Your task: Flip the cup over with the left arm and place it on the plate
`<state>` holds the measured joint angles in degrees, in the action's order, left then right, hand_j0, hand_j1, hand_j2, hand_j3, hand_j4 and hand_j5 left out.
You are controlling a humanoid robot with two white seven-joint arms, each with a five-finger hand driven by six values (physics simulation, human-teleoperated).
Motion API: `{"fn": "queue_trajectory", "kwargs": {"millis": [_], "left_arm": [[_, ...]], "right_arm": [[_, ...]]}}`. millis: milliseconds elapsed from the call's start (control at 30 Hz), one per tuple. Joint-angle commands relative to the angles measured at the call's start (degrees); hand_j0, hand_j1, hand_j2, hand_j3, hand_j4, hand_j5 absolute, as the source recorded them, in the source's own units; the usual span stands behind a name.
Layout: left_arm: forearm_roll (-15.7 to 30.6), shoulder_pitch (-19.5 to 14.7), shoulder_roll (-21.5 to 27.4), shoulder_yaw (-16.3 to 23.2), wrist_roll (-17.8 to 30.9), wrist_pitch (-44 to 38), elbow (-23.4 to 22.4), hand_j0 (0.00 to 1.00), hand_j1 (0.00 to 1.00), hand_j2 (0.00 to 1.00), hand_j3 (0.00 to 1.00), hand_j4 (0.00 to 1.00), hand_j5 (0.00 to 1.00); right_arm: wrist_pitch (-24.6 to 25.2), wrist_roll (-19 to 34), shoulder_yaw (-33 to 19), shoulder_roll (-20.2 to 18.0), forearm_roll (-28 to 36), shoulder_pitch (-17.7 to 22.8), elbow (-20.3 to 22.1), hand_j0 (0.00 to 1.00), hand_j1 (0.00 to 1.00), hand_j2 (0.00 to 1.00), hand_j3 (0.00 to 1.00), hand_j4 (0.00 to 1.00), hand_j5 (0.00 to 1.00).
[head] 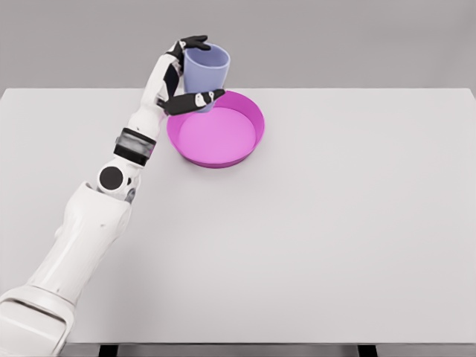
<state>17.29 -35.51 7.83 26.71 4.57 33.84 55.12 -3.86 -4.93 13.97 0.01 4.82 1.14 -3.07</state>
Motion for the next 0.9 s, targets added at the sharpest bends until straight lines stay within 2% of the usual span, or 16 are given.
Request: {"fn": "queue_trajectory", "kwargs": {"millis": [0, 100, 233, 300, 500, 600, 667, 733, 867], "left_arm": [[-1.38, 0.00, 0.44, 1.24, -0.96, 0.00, 0.69, 0.52, 0.52, 0.52, 0.52, 0.52, 0.52], [-1.55, 0.00, 1.31, 3.35, -3.51, 1.16, 0.95, 0.53, 0.53, 0.53, 0.53, 0.53, 0.53], [-1.46, 0.09, 1.58, 3.62, -4.83, 1.16, 1.22, 0.56, 0.56, 0.56, 0.56, 0.56, 0.56], [-1.38, 0.18, 1.49, 3.70, -4.74, 1.16, 1.22, 0.59, 0.59, 0.59, 0.59, 0.59, 0.59], [-0.85, 0.44, 0.88, 3.62, -4.83, 1.16, 1.22, 0.59, 0.59, 0.59, 0.59, 0.59, 0.59], [2.31, 0.53, 0.70, 3.62, -4.74, 1.16, 1.22, 0.61, 0.61, 0.61, 0.61, 0.61, 0.61], [2.67, 0.88, 0.61, 3.62, -4.83, 1.16, 2.10, 0.61, 0.61, 0.61, 0.61, 0.61, 0.61], [5.39, 1.23, 0.08, 3.62, -4.74, 1.16, 2.36, 0.61, 0.61, 0.61, 0.61, 0.61, 0.61], [5.92, 1.76, -1.32, 3.70, -4.66, 1.16, 2.27, 0.60, 0.60, 0.60, 0.60, 0.60, 0.60]], "right_arm": [[0.00, 0.00, 0.00, -0.01, 0.01, 0.00, -0.01, 1.00, 1.00, 1.00, 1.00, 1.00, 1.00], [0.00, 0.00, 0.00, -0.01, 0.01, 0.00, -0.01, 1.00, 1.00, 1.00, 1.00, 1.00, 1.00], [0.00, 0.00, 0.00, -0.01, 0.01, 0.00, -0.01, 1.00, 1.00, 1.00, 1.00, 1.00, 1.00], [0.00, 0.00, 0.00, -0.01, 0.01, 0.00, -0.01, 1.00, 1.00, 1.00, 1.00, 1.00, 1.00], [0.00, 0.00, 0.00, -0.01, 0.01, 0.00, -0.01, 1.00, 1.00, 1.00, 1.00, 1.00, 1.00], [0.00, 0.00, 0.00, -0.01, 0.01, 0.00, -0.01, 1.00, 1.00, 1.00, 1.00, 1.00, 1.00], [0.00, 0.00, 0.00, -0.01, 0.01, 0.00, -0.01, 1.00, 1.00, 1.00, 1.00, 1.00, 1.00], [0.00, 0.00, 0.00, -0.01, 0.01, 0.00, -0.01, 1.00, 1.00, 1.00, 1.00, 1.00, 1.00], [0.00, 0.00, 0.00, -0.01, 0.01, 0.00, -0.01, 1.00, 1.00, 1.00, 1.00, 1.00, 1.00]]}}
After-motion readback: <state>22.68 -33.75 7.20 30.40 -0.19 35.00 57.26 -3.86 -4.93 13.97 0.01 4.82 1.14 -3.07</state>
